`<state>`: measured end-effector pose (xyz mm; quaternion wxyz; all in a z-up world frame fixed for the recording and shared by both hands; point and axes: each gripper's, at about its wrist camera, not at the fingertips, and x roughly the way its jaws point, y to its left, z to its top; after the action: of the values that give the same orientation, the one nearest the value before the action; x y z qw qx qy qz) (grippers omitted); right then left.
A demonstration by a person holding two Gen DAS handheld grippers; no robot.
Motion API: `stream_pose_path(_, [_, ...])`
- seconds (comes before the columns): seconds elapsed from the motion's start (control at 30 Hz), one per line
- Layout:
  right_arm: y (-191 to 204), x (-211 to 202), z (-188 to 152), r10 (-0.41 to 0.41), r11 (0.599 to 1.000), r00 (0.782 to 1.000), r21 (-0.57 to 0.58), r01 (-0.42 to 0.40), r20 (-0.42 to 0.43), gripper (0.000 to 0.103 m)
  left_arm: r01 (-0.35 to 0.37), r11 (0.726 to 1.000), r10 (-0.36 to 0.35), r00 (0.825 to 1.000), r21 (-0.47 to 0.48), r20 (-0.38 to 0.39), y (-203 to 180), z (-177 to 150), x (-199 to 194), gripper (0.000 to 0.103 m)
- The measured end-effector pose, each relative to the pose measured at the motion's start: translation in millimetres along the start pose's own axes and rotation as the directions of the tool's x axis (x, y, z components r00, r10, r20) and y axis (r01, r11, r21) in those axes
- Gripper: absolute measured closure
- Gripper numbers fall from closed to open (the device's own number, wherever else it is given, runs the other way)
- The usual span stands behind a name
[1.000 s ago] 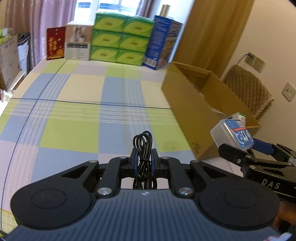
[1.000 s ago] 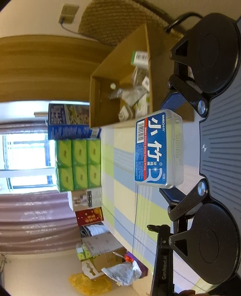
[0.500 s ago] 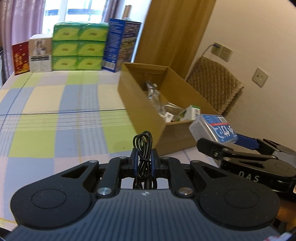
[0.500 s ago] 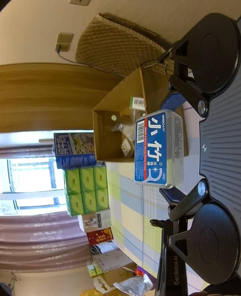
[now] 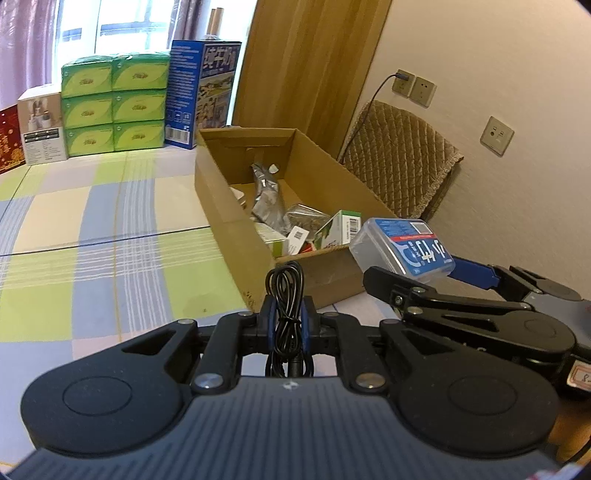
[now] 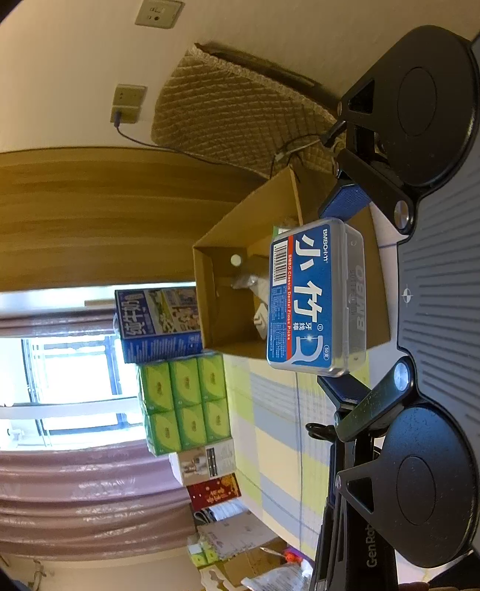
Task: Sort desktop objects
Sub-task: 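Carry the black cable and blue-labelled box over the cardboard box with both tools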
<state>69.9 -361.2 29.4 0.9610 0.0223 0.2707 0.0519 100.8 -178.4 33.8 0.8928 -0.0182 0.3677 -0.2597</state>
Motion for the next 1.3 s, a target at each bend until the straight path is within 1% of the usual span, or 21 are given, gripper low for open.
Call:
stream_pose_path(0.37, [-28, 2, 8, -0.043, 0.999, 0.999, 0.029, 0.043, 0.003, 0.019, 0.01, 0.999, -0.009, 1.0, 0.042, -0.007, -15, 15, 18, 0.093])
stream_pose_path(0.63, [-39, 10, 17, -0.055, 0.998, 0.999, 0.036, 0.054, 0.003, 0.019, 0.016, 0.999, -0.016, 1.0, 0.044, -0.006, -18, 29, 31, 0.093])
stream_pose_path(1.03, [-57, 34, 33, -0.073, 0.997, 0.997, 0.034, 0.073, 0.001, 0.019, 0.033, 0.999, -0.033, 0.999, 0.028, -0.009, -17, 52, 54, 0.093])
stream_pose_path(1.3, [-65, 58, 42, -0.079, 0.997, 0.997, -0.003, 0.079, -0.016, 0.019, 0.038, 0.999, -0.037, 0.999, 0.019, -0.009, -13, 69, 79, 0.093])
